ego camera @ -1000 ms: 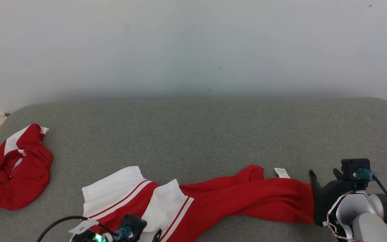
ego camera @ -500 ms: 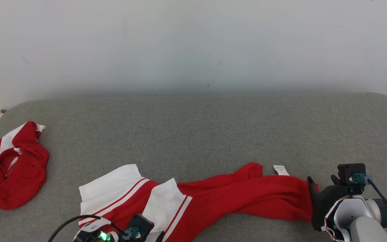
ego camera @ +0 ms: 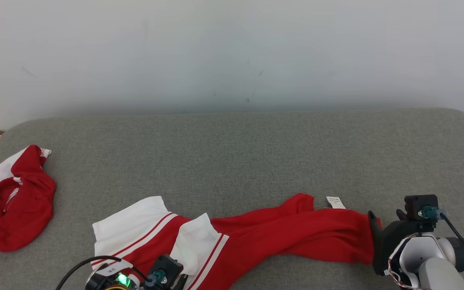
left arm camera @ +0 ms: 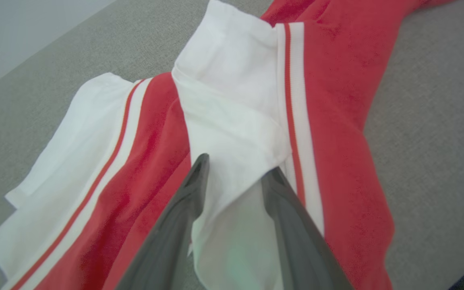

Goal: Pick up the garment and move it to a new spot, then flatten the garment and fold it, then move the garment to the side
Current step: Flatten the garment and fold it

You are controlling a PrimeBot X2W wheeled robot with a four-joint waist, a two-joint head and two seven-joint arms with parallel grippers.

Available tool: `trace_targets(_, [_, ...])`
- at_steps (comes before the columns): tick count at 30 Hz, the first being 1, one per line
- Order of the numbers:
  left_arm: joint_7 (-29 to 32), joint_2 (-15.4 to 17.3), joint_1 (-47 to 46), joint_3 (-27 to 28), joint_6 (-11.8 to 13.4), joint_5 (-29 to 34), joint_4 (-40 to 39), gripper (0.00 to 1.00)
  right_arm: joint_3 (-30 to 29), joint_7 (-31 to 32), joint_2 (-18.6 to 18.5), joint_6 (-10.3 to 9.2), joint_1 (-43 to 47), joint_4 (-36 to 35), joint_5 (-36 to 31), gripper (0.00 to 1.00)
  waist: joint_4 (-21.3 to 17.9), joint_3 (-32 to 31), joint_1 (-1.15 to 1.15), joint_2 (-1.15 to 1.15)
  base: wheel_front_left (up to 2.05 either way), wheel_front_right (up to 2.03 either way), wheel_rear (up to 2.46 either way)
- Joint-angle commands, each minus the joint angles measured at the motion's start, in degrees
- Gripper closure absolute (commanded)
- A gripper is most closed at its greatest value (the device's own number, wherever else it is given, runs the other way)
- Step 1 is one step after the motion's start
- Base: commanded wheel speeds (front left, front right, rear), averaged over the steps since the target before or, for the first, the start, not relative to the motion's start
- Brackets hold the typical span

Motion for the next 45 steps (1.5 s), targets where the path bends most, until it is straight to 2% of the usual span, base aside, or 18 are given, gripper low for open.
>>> trace_targets(1, [-0.8, -0.8, -1.1, -0.2, 0.3, 0.4, 0.5, 0.59, 0.2, 0.0, 0.2, -0.13, -0.5, 0.3, -0.2, 0.0, -0.1, 0.1, 0.0, 0.0, 0.0, 0.0, 0.0])
trace_targets(4, [-2.3, -1.5, -1.9, -0.3, 0.7, 0.4, 1.0, 0.75, 0.1, 0.3, 0.4, -0.13, -0.9, 1.0, -0.6, 0.0, -0.4, 0.2, 0.0, 0.0, 0.0, 0.0, 0.0])
trace_targets(5, [-3.1, -1.9, -2.3, -0.5, 0.6, 0.5, 1.1, 0.74, -0.3, 0.7, 0.4, -0.13, -1.3, 1.5, -1.1, 0.0, -0.4, 0.3, 0.0, 0.0, 0.0, 0.0, 0.0])
trace_targets(6, [-3.4, -2.0, -2.5, -0.5, 0.6, 0.4, 1.1, 0.68, -0.6, 1.0, 0.4, -0.13, -1.4, 1.7, -1.3, 0.0, -0.4, 0.3, 0.0, 0.0, 0.0, 0.0, 0.0])
trace_targets(7, [-3.6, -2.2, -2.6, -0.6, 0.8, 0.4, 1.1, 0.55, -0.8, 1.4, 0.4, -0.13, -1.6, 2.0, -1.6, 0.0, -0.3, 0.4, 0.0, 0.0, 0.0, 0.0, 0.0])
trace_targets(9, [-3.8, -2.5, -2.7, -0.7, 0.8, 0.2, 0.8, 0.42, -1.2, 2.3, 0.4, -0.13, -2.3, 2.6, -1.6, 0.0, -0.1, 0.6, 0.0, 0.0, 0.0, 0.0, 0.0])
trace_targets(10, [-3.8, -2.5, -2.8, -0.8, 0.8, 0.1, 0.6, 0.4, -1.0, 2.9, 0.5, -0.13, -2.9, 3.1, -1.4, 0.0, 0.0, 0.7, 0.0, 0.0, 0.0, 0.0, 0.0])
trace_targets(12, [-3.8, -2.6, -2.8, -0.9, 0.8, -0.1, 0.4, 0.54, -0.8, 4.1, 0.5, -0.13, -4.2, 4.3, -0.9, 0.0, 0.2, 1.2, 0.0, 0.0, 0.0, 0.0, 0.0])
trace_targets(13, [-3.6, -2.7, -2.9, -0.9, 0.9, -0.2, 0.4, 0.77, -0.8, 4.8, 0.5, -0.13, -4.9, 5.3, -0.5, 0.0, 0.4, 1.4, 0.0, 0.0, 0.0, 0.0, 0.0])
trace_targets(15, [-3.4, -2.6, -3.4, -0.9, 0.8, -0.4, 0.2, 1.0, -1.0, 6.0, 0.4, -0.13, -6.6, 7.4, 0.4, 0.0, 0.7, 2.1, 0.0, 0.0, 0.0, 0.0, 0.0])
trace_targets(21, [-3.0, -2.9, -4.5, -1.2, 0.3, -1.3, -0.5, 1.0, -7.4, 10.1, -0.4, -0.13, -11.7, 13.6, -2.3, 0.0, 2.4, 4.1, 0.0, 0.0, 0.0, 0.0, 0.0])
trace_targets(26, [-2.6, -3.1, -4.6, -1.2, 0.9, -1.8, -0.9, 1.0, -12.3, 10.6, 1.3, -0.13, -13.0, 15.2, -5.2, 0.0, 3.3, 4.8, 0.0, 0.0, 0.0, 0.0, 0.0])
trace_targets(36, [-2.1, -2.6, -4.2, -1.3, 1.4, -2.4, -1.5, 1.0, -12.7, 12.3, 2.9, -0.13, -12.9, 18.5, -7.0, 0.0, 3.3, 5.0, 0.0, 0.0, 0.0, 0.0, 0.0])
trace_targets(37, [-2.0, -2.5, -4.3, -1.3, 1.5, -2.5, -1.5, 1.0, -12.6, 12.3, 3.0, -0.13, -12.9, 18.8, -7.0, 0.15, 3.3, 5.1, 0.0, 0.0, 0.0, 0.0, 0.0])
trace_targets(38, [-1.9, -2.5, -4.4, -1.2, 1.5, -2.6, -1.5, 1.0, -12.3, 12.3, 3.1, -0.13, -13.0, 19.1, -7.0, 0.76, 3.3, 5.1, 0.0, 0.0, 0.0, 0.0, 0.0])
trace_targets(39, [-1.9, -2.4, -4.4, -1.2, 1.6, -2.7, -1.6, 1.0, -12.0, 12.3, 3.2, -0.13, -13.1, 19.3, -6.9, 0.94, 3.3, 5.1, 0.0, 0.0, 0.0, 0.0, 0.0])
trace_targets(40, [-2.1, -2.3, -4.4, -0.9, 1.9, -2.9, -1.7, 1.0, -11.2, 12.5, 3.3, -0.13, -13.4, 19.5, -6.6, 1.0, 3.2, 5.0, 0.0, 0.0, 0.0, 0.0, 0.0])
trace_targets(45, [-5.5, -3.0, -5.7, 2.2, 4.3, -4.6, -3.4, 1.0, -10.2, 10.5, 2.5, -0.13, -14.7, 17.2, -6.3, 1.0, 3.1, 4.4, 0.0, 0.0, 0.0, 0.0, 0.0])
